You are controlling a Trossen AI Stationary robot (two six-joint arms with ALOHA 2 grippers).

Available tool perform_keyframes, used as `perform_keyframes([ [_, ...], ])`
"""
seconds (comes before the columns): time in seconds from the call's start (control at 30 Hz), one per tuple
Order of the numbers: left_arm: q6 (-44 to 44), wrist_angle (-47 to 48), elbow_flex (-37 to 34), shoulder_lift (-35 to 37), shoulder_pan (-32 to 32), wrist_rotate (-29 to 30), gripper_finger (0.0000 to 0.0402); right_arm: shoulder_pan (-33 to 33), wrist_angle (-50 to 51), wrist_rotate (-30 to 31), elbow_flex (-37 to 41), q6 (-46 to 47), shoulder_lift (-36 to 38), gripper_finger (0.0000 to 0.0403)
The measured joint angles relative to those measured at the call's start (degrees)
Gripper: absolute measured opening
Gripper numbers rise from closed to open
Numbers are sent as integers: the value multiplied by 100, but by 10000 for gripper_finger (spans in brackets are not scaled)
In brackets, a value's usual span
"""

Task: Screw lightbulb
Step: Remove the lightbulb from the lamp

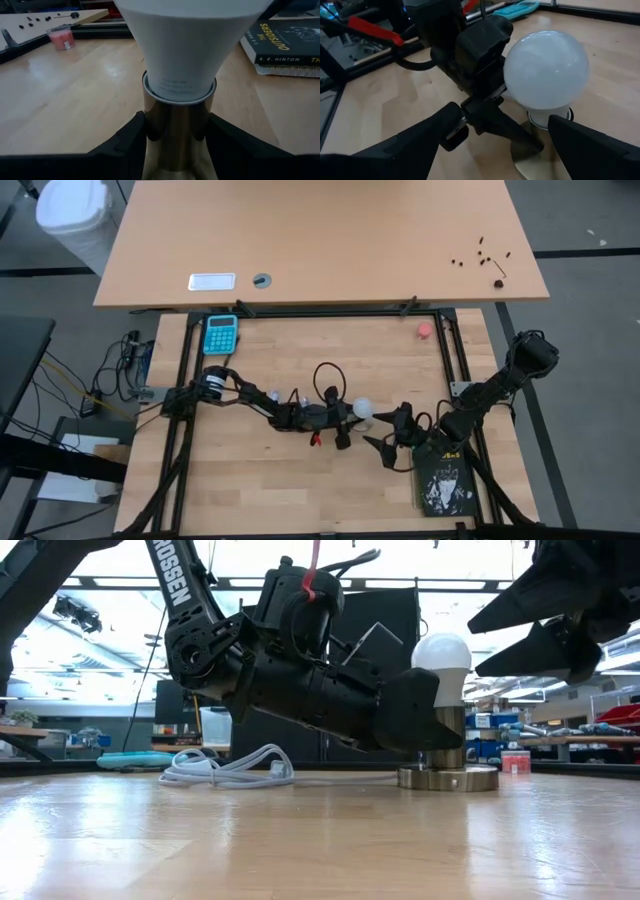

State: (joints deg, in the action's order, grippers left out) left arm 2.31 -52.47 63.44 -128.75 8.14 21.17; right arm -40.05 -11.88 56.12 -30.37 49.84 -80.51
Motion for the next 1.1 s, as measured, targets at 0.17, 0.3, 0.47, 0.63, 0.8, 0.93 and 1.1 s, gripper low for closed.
perform_keyframes([
  [0.17, -36, 8, 2, 0, 0, 0, 179, 2, 35, -71, 0, 159, 0, 374],
  [0.3, 34, 71, 4, 1, 6, -2, 179, 2, 39, -209, 0, 418, 0, 374],
  [0.47, 153, 125, 7, 2, 17, -2, 179, -45, 74, -328, 0, 567, 0, 374],
  [0.63, 268, 201, 9, 11, 17, -4, 179, -50, 259, -325, 0, 648, 0, 374],
  [0.8, 266, 226, 9, 11, 17, -5, 180, -50, 391, -300, 0, 689, 0, 374],
  [0.93, 264, 236, 9, 11, 20, -7, 180, -70, 392, 22, 0, 567, 0, 374],
  [1.1, 262, 247, 9, 11, 20, -11, 180, -214, 404, 205, 0, 461, 0, 373],
])
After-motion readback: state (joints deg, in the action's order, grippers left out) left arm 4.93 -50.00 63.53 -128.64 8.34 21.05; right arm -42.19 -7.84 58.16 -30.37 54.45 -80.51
